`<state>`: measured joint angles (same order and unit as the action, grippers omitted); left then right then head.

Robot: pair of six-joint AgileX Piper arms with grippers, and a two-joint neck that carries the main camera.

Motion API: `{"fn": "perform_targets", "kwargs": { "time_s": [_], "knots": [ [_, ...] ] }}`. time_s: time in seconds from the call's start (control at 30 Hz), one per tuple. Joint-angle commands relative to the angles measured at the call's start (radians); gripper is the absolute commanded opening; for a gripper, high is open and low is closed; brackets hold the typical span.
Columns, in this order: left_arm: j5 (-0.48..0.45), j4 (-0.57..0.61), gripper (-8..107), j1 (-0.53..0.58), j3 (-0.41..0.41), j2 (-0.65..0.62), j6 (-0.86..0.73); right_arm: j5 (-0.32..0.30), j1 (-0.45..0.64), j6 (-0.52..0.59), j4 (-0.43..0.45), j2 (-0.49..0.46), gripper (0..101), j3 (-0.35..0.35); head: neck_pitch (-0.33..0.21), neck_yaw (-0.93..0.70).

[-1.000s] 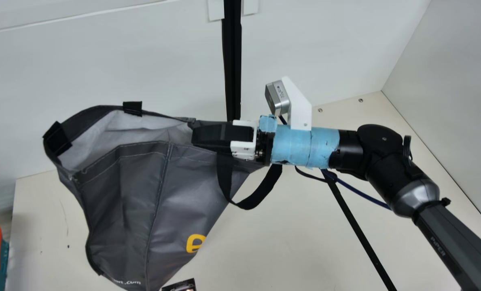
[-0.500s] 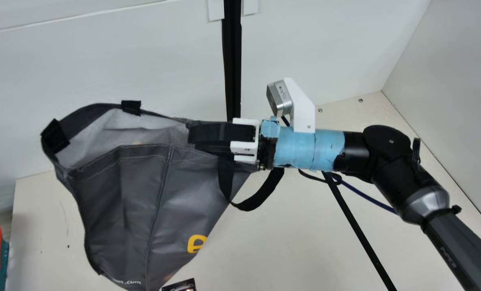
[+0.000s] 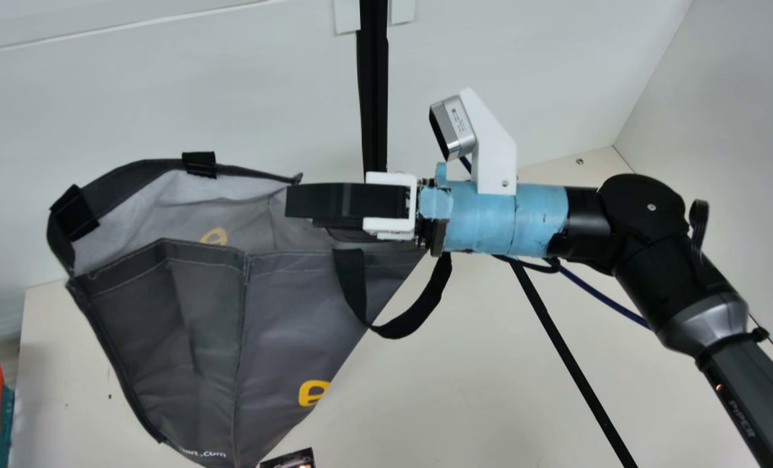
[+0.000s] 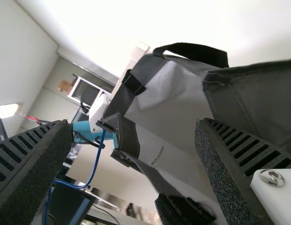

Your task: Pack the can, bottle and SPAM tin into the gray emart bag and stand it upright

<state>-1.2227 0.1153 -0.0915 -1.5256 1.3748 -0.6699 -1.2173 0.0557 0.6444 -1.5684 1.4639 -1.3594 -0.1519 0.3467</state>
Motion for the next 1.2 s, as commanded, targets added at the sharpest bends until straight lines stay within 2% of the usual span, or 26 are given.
{"fn": "perform_targets", "kwargs": {
  "time_s": [0.0, 0.67, 0.87, 1.17],
  "knots": [
    [0.000, 0.000, 90, 0.000, 0.000, 0.000, 0.000, 0.004, 0.003, 0.008, 0.021, -0.003, 95, -0.026, -0.023, 0.002],
    [0.000, 0.000, 90, 0.000, 0.000, 0.000, 0.000, 0.055, 0.090, 0.057, 0.288, -0.031, 95, -0.242, -0.023, 0.002],
    [0.000, 0.000, 90, 0.000, 0.000, 0.000, 0.000, 0.062, 0.117, 0.074, 0.366, -0.032, 95, -0.262, -0.023, 0.002],
    [0.000, 0.000, 90, 0.000, 0.000, 0.000, 0.000, 0.077, 0.112, 0.095, 0.444, -0.030, 95, -0.229, -0.023, 0.002]
  ]
}}
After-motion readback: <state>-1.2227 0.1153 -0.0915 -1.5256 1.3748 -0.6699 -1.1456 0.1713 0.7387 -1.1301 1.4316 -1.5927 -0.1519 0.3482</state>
